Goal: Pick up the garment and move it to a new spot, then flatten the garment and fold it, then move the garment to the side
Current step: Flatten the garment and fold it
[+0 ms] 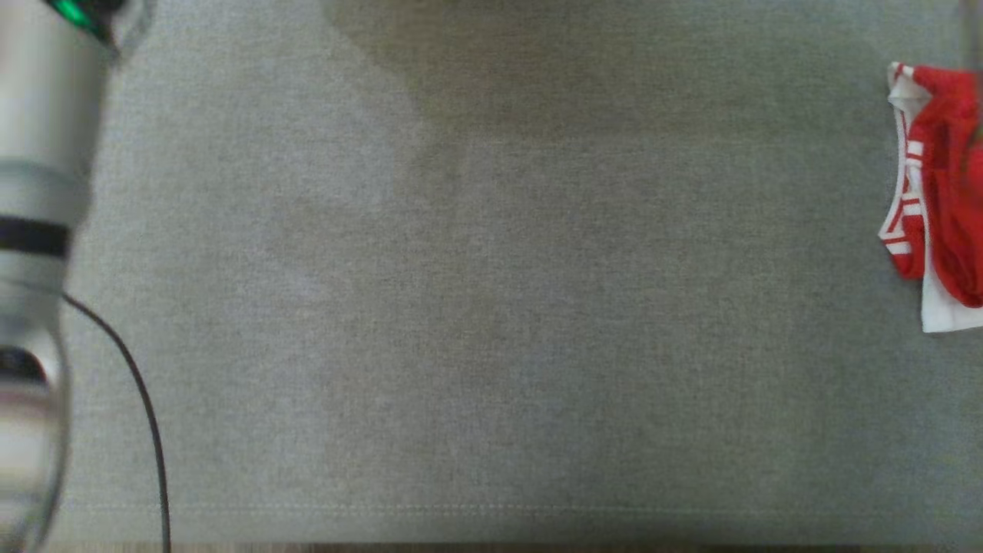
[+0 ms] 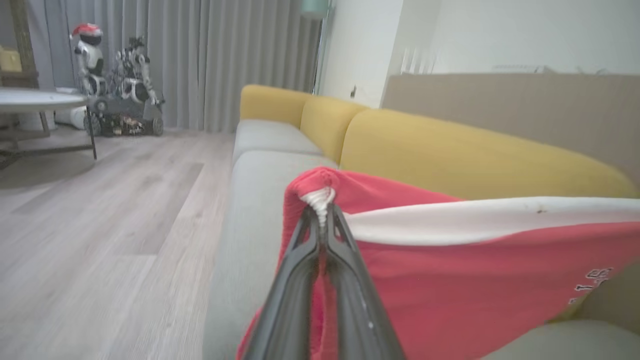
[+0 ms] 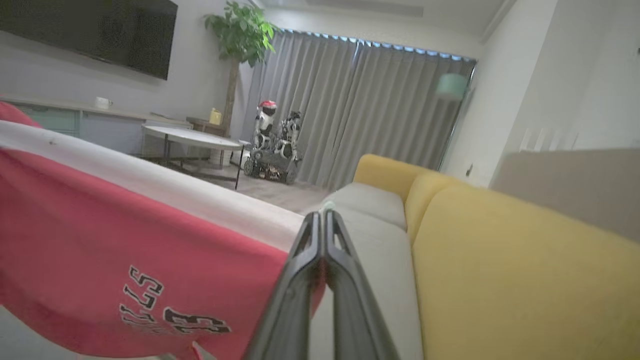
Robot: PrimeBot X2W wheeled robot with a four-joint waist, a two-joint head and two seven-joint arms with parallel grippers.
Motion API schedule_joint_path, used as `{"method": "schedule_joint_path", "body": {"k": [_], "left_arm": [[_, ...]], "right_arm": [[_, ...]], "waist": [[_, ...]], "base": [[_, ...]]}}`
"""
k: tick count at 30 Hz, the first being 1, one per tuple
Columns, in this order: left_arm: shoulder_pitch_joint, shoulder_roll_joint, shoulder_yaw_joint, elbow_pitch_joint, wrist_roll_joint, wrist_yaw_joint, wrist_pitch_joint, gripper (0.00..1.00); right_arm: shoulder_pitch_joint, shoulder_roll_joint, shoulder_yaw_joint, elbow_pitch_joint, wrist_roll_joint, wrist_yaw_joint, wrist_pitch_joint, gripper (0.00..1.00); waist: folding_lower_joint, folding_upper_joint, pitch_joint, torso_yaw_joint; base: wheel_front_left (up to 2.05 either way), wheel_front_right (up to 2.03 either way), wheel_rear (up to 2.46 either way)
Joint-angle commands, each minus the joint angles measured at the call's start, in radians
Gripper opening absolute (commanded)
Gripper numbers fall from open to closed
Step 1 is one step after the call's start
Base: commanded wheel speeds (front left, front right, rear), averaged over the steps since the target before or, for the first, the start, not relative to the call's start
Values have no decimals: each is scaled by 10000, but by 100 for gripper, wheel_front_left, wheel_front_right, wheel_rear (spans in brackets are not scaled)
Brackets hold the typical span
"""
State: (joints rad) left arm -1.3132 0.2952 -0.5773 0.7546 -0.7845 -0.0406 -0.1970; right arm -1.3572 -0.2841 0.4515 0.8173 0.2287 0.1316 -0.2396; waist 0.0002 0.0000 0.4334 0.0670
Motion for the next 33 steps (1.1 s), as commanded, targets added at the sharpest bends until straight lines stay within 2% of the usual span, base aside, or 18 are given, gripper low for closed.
{"method": "schedule_joint_path", "body": {"k": [1, 7, 12, 21, 28, 33], "left_arm": [[32, 333, 131, 8, 77, -86, -128, 0], [1755, 238, -806, 900, 347, -600, -245, 0], [3157, 415, -1519, 1242, 514, -799, -314, 0], [4586, 702, -2886, 1116, 1004, -888, -179, 0], [5382, 947, -3586, 896, 1319, -894, -104, 0], [6070, 1084, -4017, 427, 1231, -897, 326, 0]], "right_arm": [[449, 155, 153, -55, 169, -9, -86, 0], [2153, 72, 1606, 495, 1035, -9, -167, 0], [3289, -378, 3031, 555, 2105, -9, -4, 0], [4378, -1723, 5326, -173, 3792, -9, 822, 0], [4854, -3139, 7224, -1547, 5346, -9, 1792, 0], [4995, -4110, 7975, -2647, 6147, -9, 2384, 0]], "waist": [[-2, 0, -9, 39], [-2, 0, -243, 122], [-2, 0, -669, 193], [-2, 0, -1570, 179], [-2, 0, -2389, -32], [-2, 0, -2892, -186]], "base": [[0, 0, 0], [0, 0, 0], [0, 0, 0], [0, 0, 0], [0, 0, 0], [0, 0, 0]]}}
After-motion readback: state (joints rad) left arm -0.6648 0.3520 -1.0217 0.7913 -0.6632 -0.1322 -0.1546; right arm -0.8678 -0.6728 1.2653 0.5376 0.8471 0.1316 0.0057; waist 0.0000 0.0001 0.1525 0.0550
